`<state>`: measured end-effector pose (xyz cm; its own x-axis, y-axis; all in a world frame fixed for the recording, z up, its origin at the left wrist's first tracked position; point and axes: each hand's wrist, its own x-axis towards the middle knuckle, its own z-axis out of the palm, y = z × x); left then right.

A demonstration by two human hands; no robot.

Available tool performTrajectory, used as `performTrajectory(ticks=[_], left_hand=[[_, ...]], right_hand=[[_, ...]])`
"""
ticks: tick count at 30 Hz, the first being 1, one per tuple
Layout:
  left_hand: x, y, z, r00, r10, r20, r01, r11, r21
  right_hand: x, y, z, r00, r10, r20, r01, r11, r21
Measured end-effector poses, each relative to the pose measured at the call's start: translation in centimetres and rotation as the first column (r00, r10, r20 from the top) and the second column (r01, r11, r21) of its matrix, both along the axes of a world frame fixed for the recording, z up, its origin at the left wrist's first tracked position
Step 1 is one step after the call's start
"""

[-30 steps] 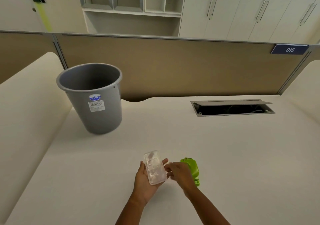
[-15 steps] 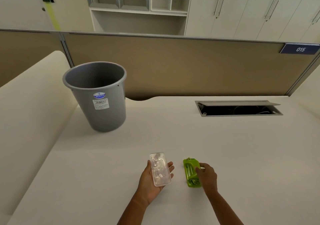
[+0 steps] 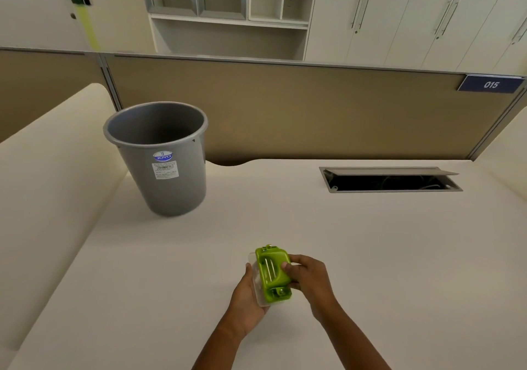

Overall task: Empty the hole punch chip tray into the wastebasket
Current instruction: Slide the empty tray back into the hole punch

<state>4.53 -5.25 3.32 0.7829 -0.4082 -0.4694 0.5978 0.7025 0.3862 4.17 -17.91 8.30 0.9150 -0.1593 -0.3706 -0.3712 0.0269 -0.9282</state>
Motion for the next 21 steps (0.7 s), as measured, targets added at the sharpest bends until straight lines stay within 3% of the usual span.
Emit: performTrajectory(ticks=[21], left_hand=[[-0.1,-0.1,-0.3,1.0,0.003,-0.009,-0.002,0.997,0.073]], right_hand=[[-1.2,1.0,0.3,1.0,0.014,0.017,-0.015,0.999,0.035]])
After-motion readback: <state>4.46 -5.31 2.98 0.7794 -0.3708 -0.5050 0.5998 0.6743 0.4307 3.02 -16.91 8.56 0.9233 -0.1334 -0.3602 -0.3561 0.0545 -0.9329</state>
